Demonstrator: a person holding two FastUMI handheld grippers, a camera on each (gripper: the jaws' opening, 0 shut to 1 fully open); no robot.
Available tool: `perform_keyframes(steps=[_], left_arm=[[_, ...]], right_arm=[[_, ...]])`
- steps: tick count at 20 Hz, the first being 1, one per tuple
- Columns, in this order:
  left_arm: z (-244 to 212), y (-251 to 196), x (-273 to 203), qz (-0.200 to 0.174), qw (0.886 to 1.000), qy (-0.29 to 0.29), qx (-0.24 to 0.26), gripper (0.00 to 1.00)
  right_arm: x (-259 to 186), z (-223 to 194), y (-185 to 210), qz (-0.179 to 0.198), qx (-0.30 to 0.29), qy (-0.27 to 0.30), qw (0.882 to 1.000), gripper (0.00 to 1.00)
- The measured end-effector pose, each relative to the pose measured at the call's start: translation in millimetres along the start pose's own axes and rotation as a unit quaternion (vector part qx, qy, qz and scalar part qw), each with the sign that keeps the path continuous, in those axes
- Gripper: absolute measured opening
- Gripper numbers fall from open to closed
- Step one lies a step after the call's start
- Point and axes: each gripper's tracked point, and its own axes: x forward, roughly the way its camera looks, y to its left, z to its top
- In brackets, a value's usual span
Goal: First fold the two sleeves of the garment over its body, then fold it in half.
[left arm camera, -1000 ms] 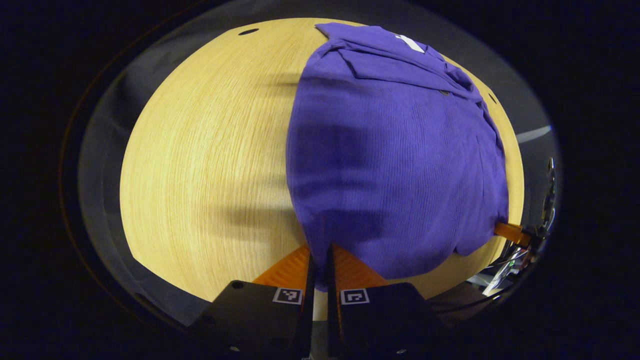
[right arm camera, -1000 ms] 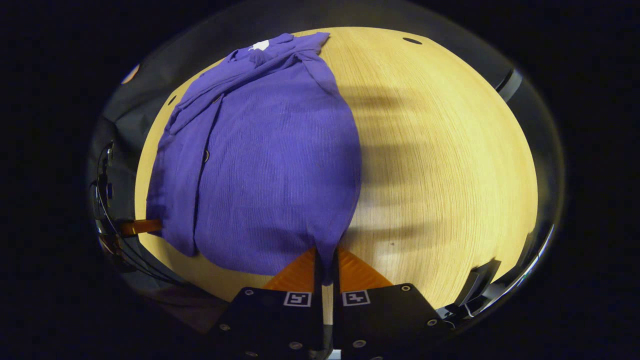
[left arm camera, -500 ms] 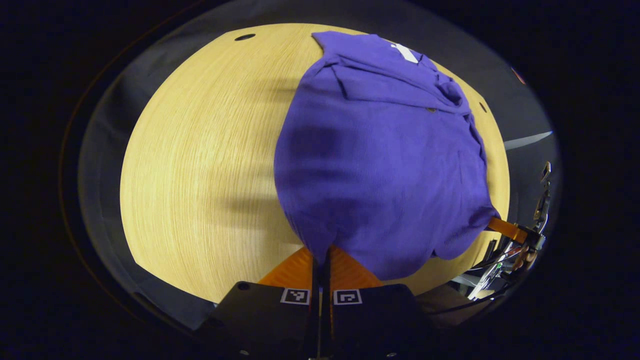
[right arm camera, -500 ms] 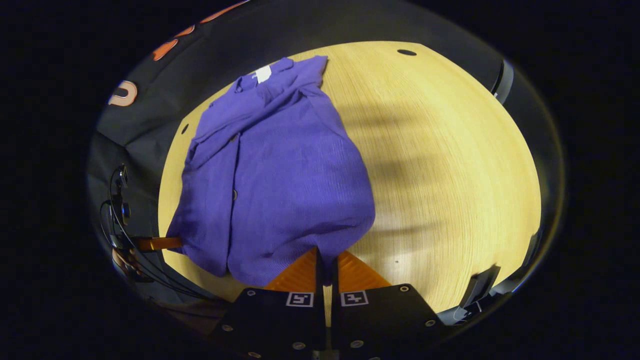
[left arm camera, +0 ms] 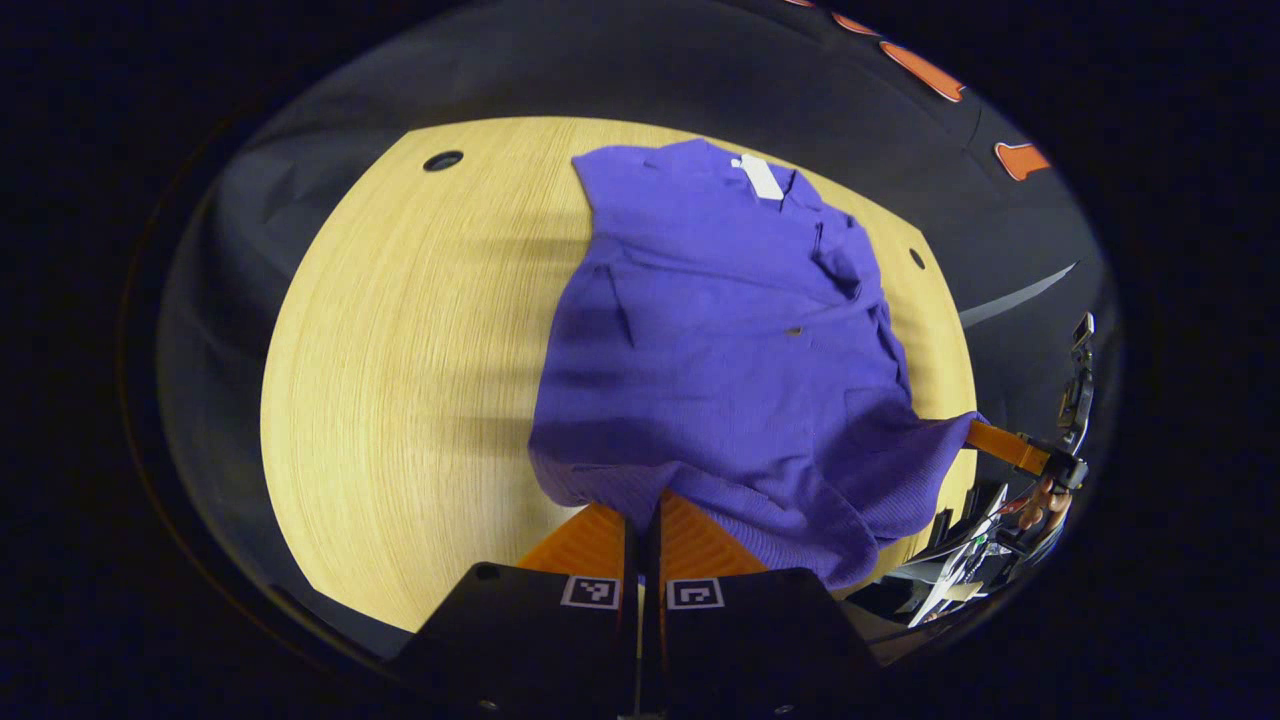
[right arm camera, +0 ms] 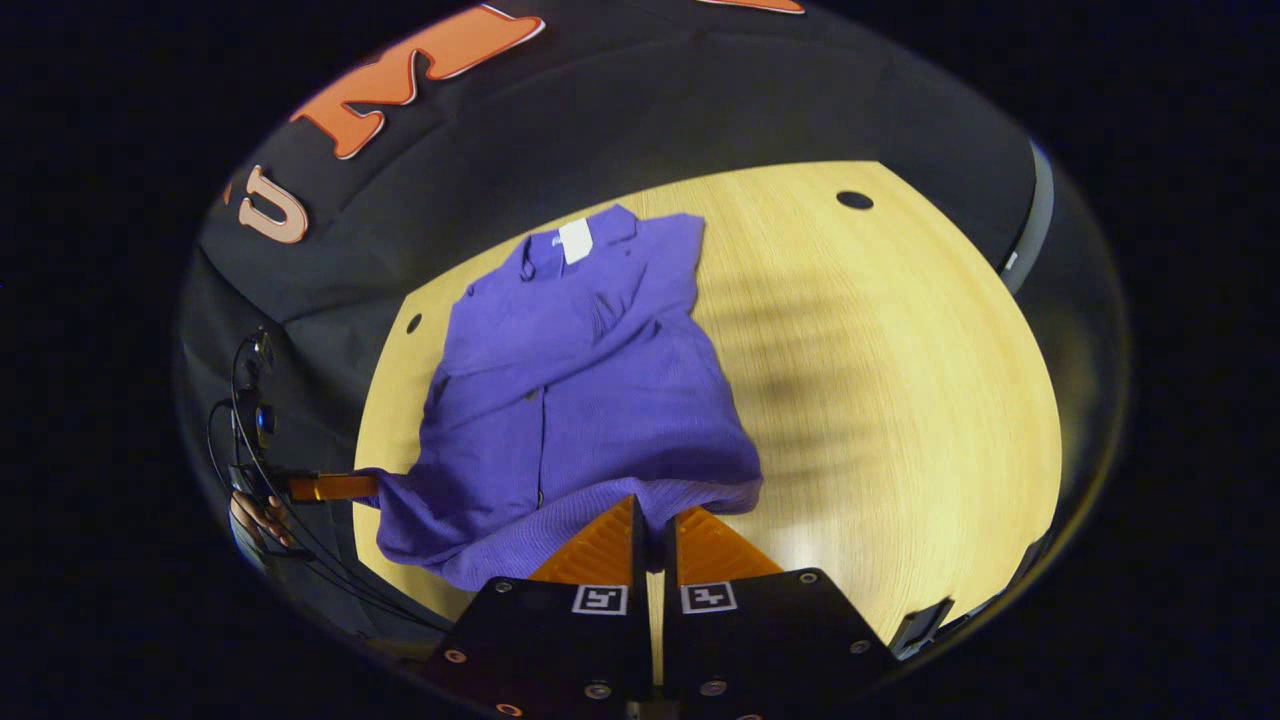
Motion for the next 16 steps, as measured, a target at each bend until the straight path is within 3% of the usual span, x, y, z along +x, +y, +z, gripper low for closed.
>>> perform_keyframes(steps=[8,16], left_arm=[[97.5,-14.1,-26.4,0.011,0.997,-0.063,0.054,0.03],[218.5,-28.2,-40.4,0.04,0.985,-0.145,0.087,0.03]], right_arm=[[-4.5,84.1,18.4,-0.004,-0.051,-0.053,0.997,0.05],[8.1,187.5,36.8,-0.016,-0.094,-0.112,0.989,0.05]])
